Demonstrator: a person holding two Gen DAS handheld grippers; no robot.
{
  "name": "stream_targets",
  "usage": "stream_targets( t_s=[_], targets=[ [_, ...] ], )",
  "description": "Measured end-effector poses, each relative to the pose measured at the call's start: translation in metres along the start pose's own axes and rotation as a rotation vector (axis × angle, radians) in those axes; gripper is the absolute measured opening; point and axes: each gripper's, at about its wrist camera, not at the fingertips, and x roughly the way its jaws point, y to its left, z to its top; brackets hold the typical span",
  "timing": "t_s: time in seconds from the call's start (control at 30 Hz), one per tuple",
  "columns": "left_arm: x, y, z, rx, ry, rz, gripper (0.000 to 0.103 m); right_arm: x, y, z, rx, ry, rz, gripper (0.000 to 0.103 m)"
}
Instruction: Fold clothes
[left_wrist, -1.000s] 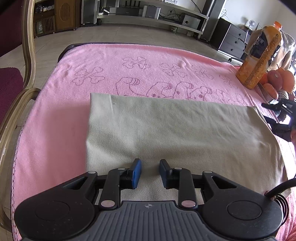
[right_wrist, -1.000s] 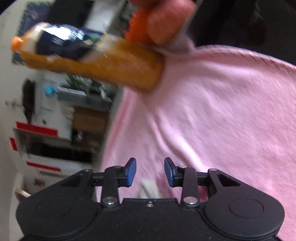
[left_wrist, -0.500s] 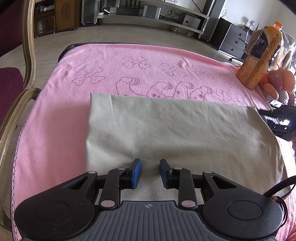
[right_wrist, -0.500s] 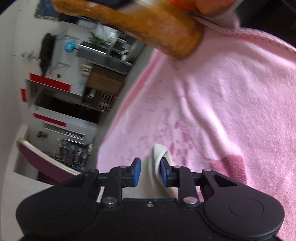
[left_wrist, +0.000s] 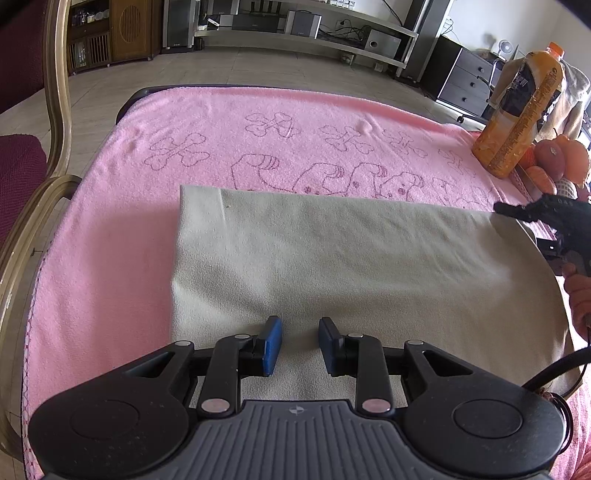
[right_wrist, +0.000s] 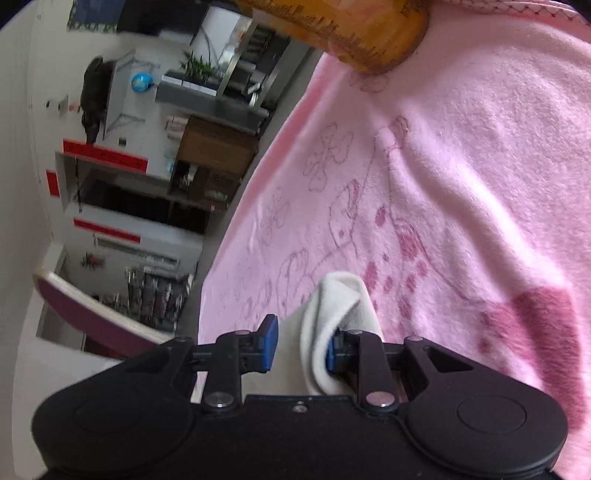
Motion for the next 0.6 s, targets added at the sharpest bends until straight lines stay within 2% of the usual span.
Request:
stream_targets(
  t_s=[0.1, 0.23, 0.43, 0.57, 0.6],
  targets=[
    [0.000, 0.000, 0.000, -0.003, 0.001, -0.001, 0.028, -0.009, -0.002, 0.003, 0.039, -0.096, -0.012, 0.025],
    [0.000, 0.000, 0.000, -0.002, 0.002, -0.001, 0.029, -0.021, -0.008, 0.007, 0.070, -0.144, -0.038, 0.025],
    [0.000, -0.001, 0.001, -0.003, 0.005, 0.002, 0.029, -0.038, -0.016, 0.013, 0.100, -0.157, -0.028, 0.024],
    [-0.001, -0.002, 0.002, 0.001, 0.010, 0.007, 0.029, -0.041, -0.011, 0.015, 0.070, -0.127, -0.097, 0.026],
    [-0.001, -0.003, 0.002, 0.004, 0.011, 0.010, 0.029, -0.047, -0.007, 0.013, 0.055, -0.163, -0.140, 0.033]
  ],
)
